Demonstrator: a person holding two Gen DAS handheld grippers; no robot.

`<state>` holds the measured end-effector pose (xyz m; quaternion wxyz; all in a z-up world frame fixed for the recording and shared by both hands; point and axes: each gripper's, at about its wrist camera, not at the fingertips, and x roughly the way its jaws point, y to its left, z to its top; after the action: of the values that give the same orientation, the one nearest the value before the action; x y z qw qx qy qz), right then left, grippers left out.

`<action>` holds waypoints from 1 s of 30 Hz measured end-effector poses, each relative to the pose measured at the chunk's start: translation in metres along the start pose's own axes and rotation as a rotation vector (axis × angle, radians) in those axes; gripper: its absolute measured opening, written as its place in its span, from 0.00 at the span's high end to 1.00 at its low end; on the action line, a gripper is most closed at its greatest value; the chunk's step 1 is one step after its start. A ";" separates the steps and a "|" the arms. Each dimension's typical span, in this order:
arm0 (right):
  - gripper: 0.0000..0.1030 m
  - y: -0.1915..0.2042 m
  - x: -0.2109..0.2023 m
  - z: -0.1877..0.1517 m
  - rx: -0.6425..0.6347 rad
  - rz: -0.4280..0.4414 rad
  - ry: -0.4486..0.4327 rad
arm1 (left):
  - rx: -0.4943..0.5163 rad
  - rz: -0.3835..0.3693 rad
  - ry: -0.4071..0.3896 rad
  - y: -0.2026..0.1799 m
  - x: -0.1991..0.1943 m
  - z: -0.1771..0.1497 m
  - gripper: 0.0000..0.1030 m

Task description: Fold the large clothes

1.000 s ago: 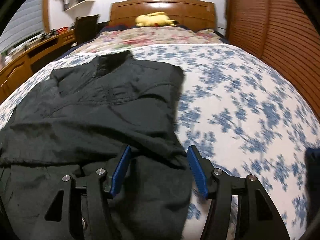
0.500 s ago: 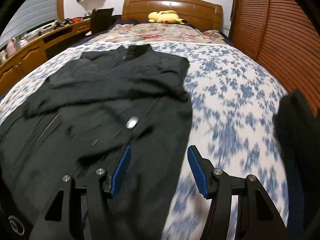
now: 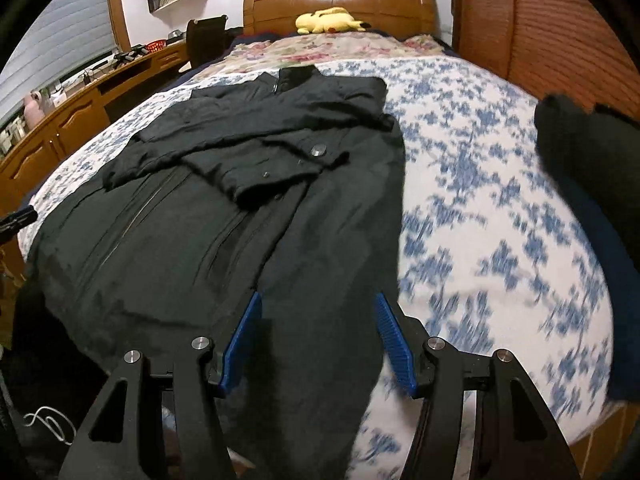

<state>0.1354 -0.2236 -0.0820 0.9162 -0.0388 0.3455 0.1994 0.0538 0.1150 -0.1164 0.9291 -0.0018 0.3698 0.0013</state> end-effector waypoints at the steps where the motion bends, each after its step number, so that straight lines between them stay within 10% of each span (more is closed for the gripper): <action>1: 0.39 0.001 -0.001 -0.002 0.002 -0.006 0.000 | 0.003 -0.003 0.006 0.000 0.000 -0.002 0.36; 16: 0.36 0.015 0.007 -0.009 -0.055 -0.076 0.002 | 0.018 -0.028 0.059 0.000 0.007 -0.027 0.36; 21: 0.36 0.019 0.007 -0.010 -0.066 -0.089 0.009 | -0.006 -0.077 0.059 0.002 0.007 -0.029 0.55; 30: 0.36 0.015 0.002 -0.011 -0.071 -0.060 0.036 | -0.019 -0.103 0.067 -0.001 0.009 -0.031 0.59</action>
<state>0.1243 -0.2112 -0.0903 0.9134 -0.0851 0.3535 0.1830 0.0391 0.1143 -0.1451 0.9151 -0.0297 0.3999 -0.0432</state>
